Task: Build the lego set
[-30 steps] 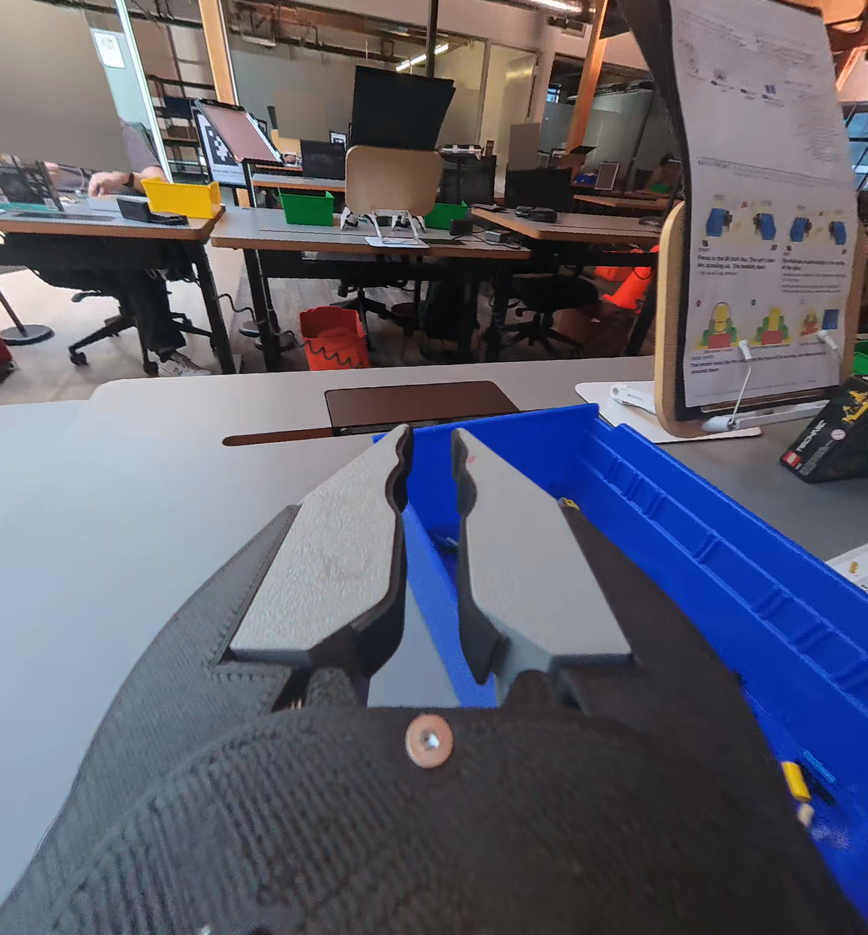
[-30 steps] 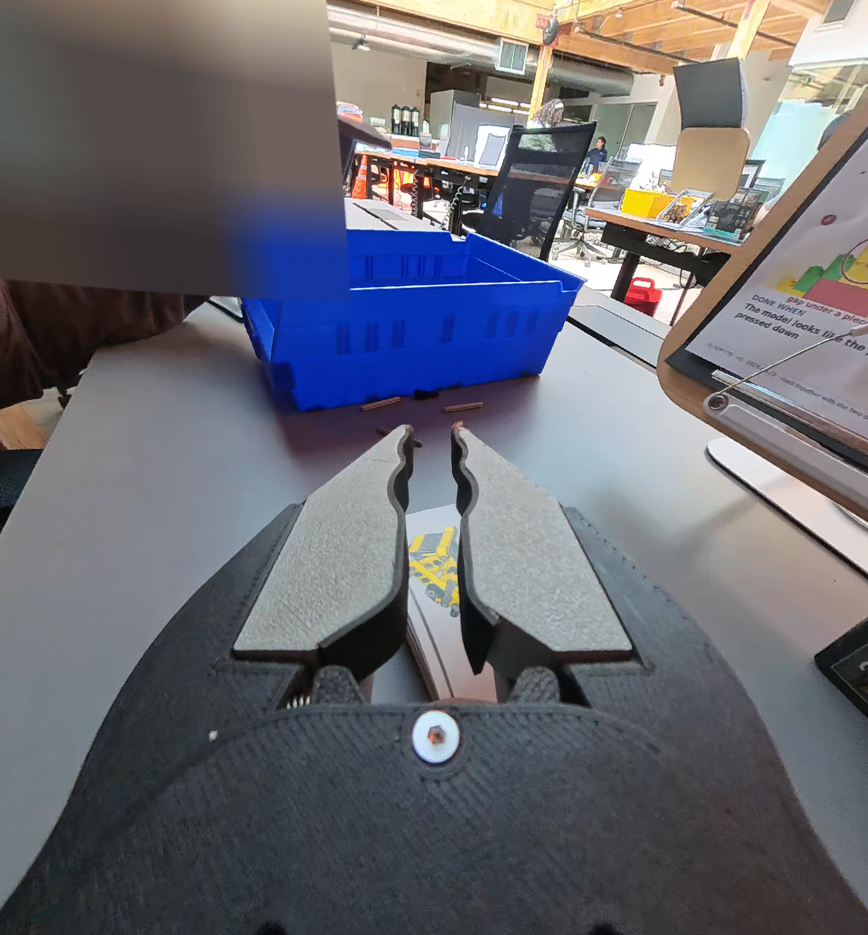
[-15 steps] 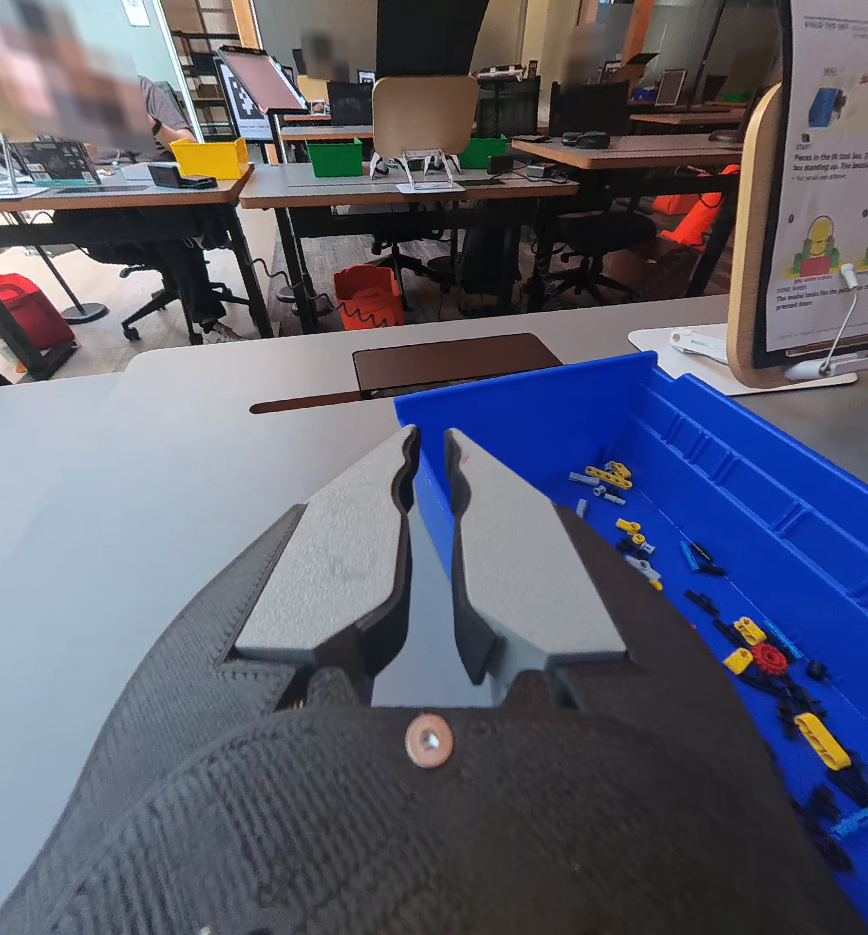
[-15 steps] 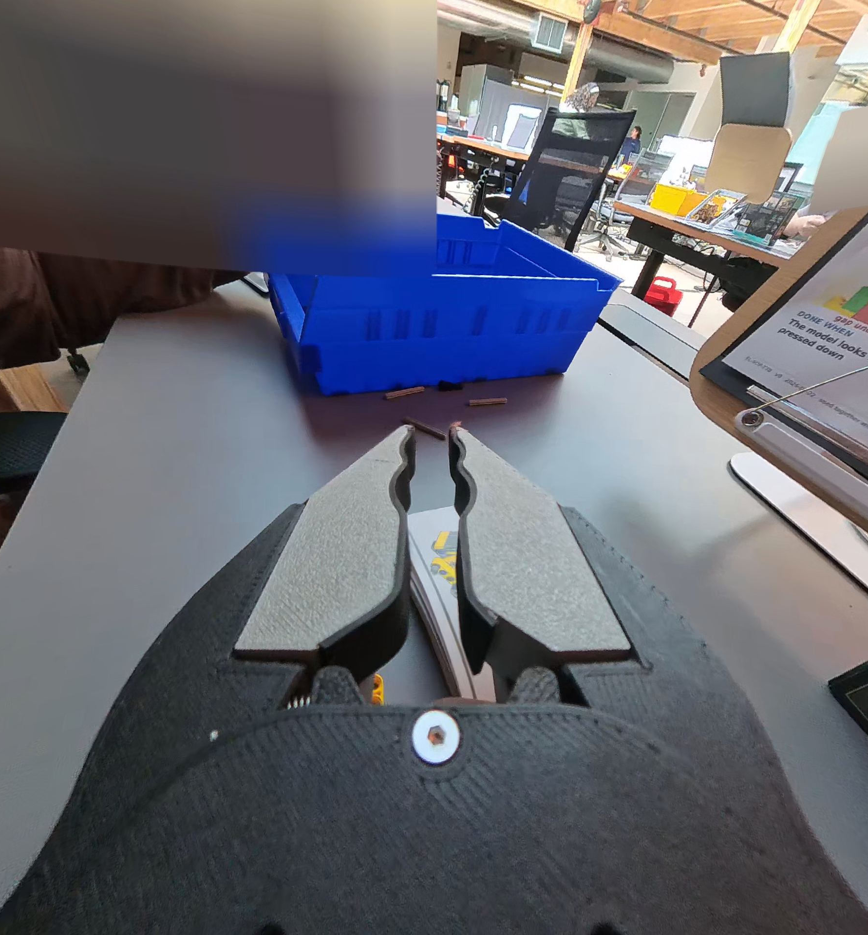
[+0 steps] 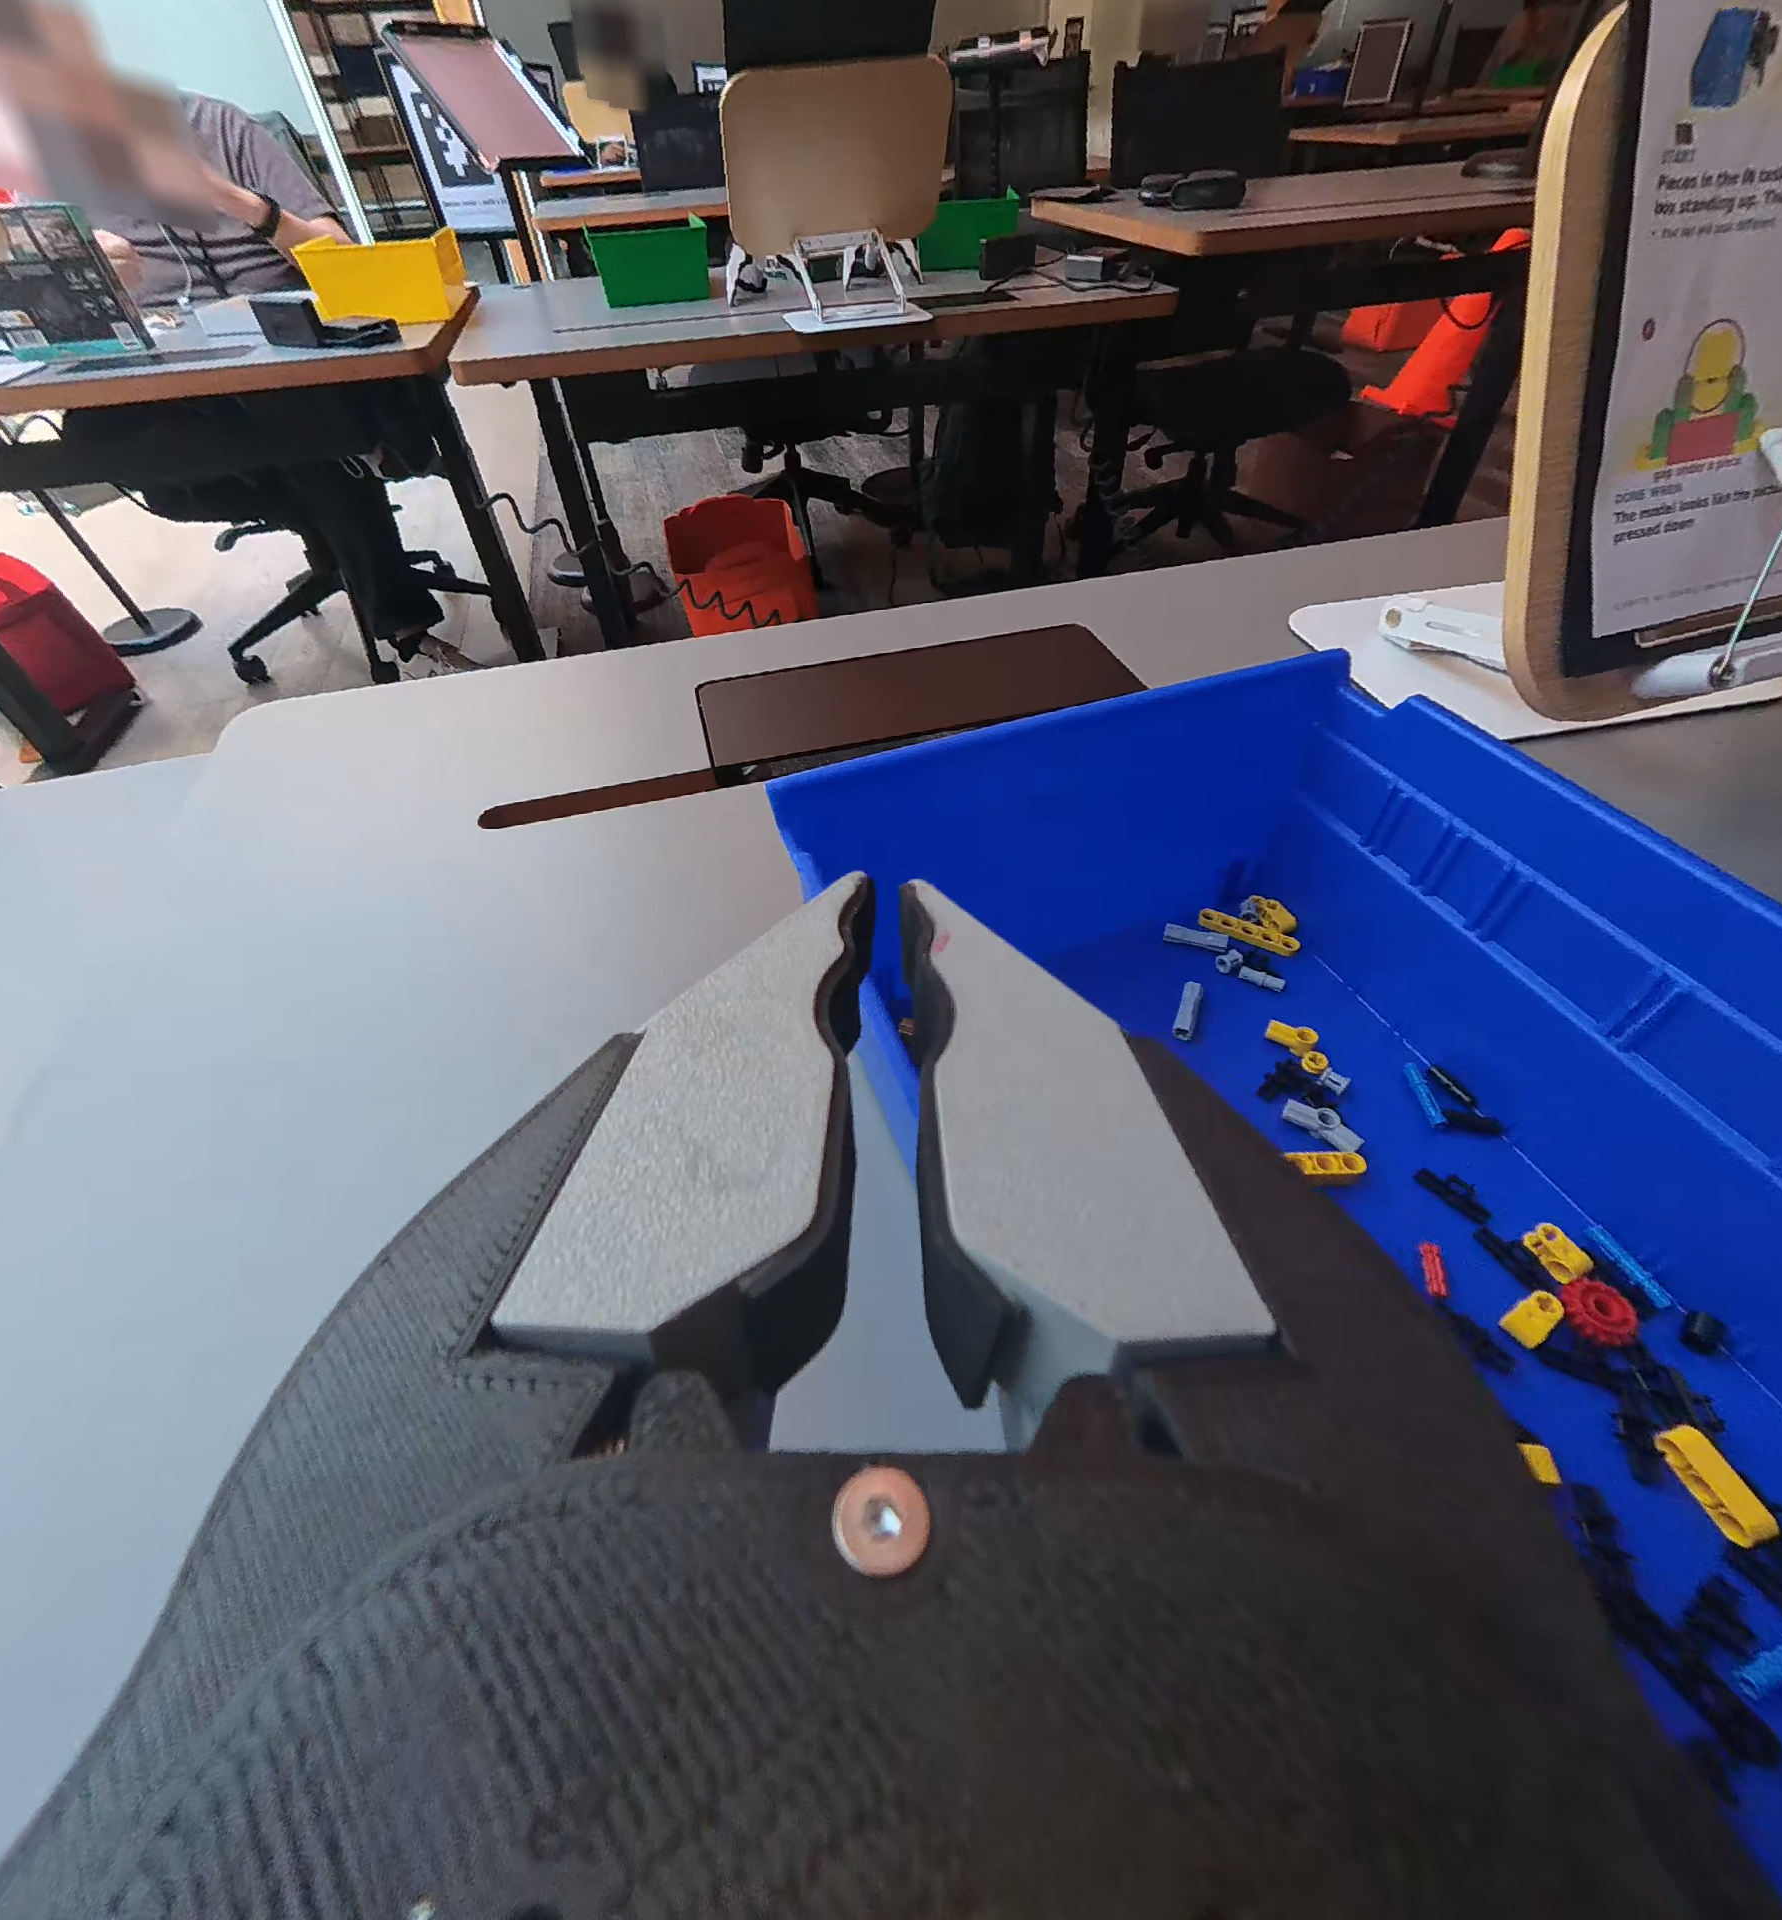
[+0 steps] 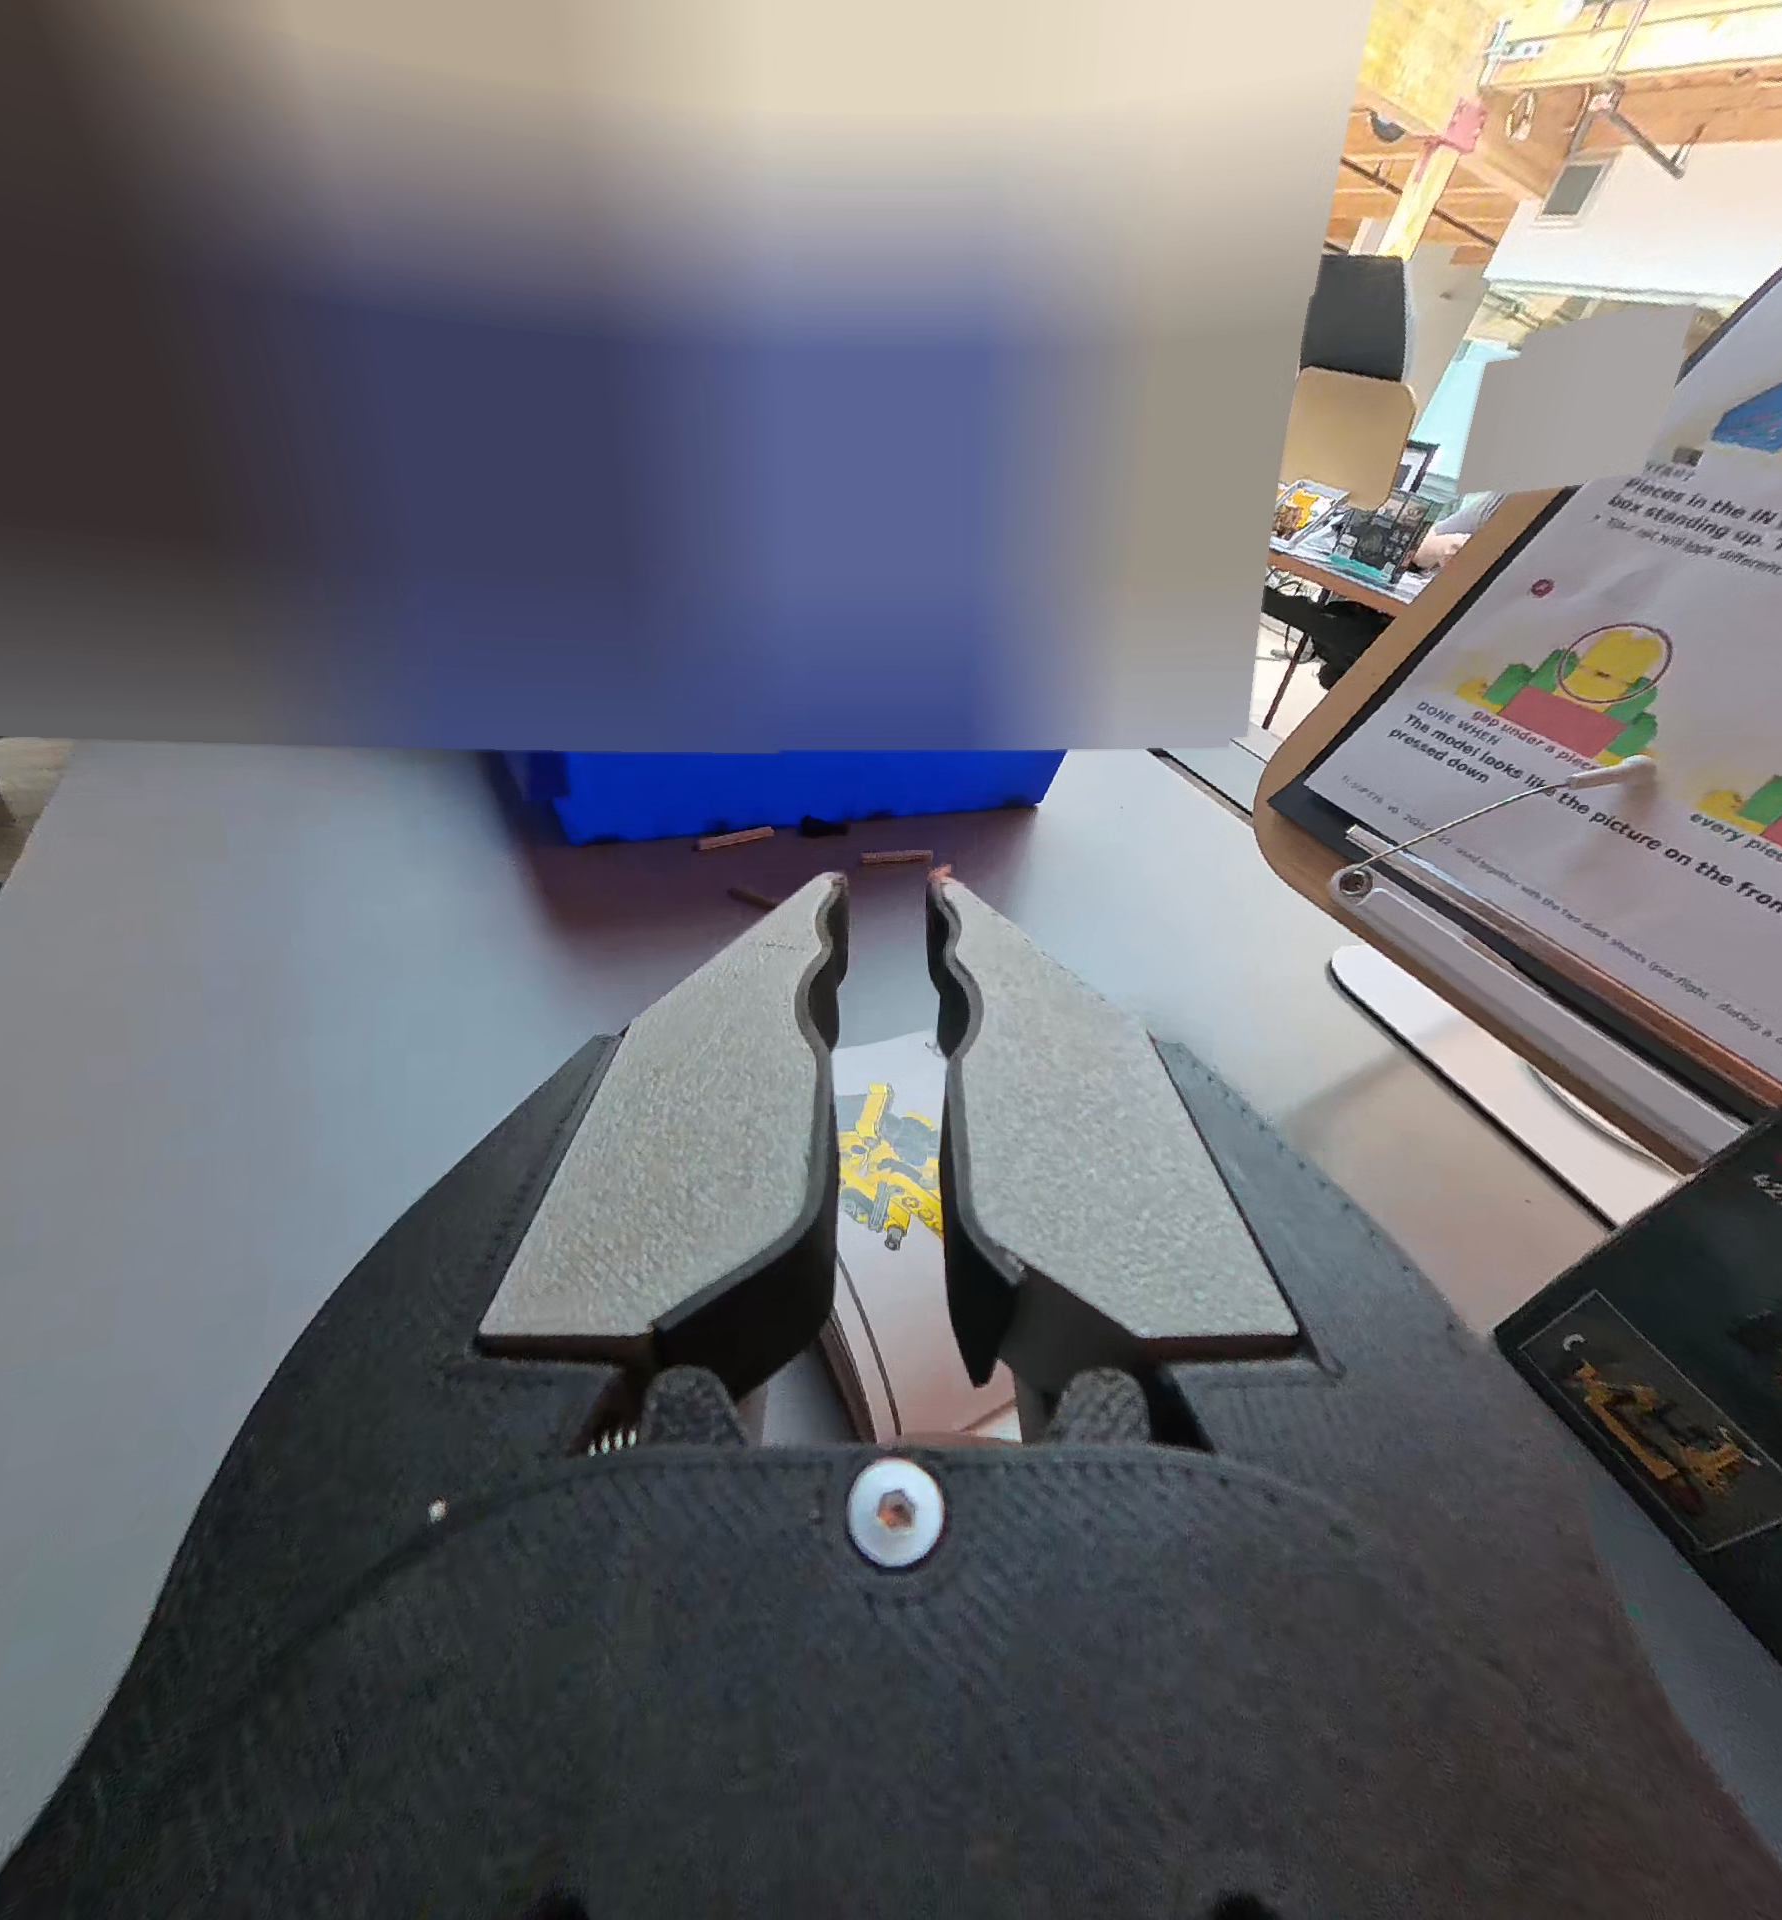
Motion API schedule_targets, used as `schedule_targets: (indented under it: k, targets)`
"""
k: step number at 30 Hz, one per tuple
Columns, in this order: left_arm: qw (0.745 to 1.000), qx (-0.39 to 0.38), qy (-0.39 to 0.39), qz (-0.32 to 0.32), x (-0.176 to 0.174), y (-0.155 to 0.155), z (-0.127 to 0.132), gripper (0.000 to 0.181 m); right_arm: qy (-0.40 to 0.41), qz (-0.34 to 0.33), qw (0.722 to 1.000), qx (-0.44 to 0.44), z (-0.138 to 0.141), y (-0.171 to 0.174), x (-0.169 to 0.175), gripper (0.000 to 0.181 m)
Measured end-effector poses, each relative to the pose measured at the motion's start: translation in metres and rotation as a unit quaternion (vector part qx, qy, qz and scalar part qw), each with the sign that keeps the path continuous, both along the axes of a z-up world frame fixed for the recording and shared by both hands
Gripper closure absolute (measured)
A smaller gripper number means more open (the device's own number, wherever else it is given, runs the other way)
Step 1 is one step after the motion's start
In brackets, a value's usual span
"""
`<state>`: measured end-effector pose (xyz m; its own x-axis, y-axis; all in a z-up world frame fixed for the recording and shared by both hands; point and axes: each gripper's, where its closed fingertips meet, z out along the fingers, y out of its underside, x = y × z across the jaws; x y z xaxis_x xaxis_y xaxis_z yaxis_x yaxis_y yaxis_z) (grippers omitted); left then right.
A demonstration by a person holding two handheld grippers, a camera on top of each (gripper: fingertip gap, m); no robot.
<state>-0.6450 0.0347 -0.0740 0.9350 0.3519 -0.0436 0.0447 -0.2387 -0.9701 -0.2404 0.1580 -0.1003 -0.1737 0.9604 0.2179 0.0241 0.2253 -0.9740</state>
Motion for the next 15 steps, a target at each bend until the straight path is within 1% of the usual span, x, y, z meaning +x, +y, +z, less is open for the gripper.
schedule_targets:
  k: [3, 7, 15]
  targets:
    - [1.000, -0.007, 0.002, 0.001, -0.001, 0.001, -0.003, 0.181, -0.017, 0.010, 1.000, -0.015, -0.008, 0.000, -0.004, 0.170]
    - [1.000, -0.011, -0.005, 0.000, -0.002, 0.003, -0.007, 0.181, -0.024, 0.021, 0.999, -0.035, -0.011, 0.001, -0.005, 0.170]
    - [1.000, -0.010, -0.005, 0.004, -0.003, 0.003, -0.008, 0.181, -0.047, 0.038, 0.997, -0.040, -0.020, -0.005, -0.008, 0.170]
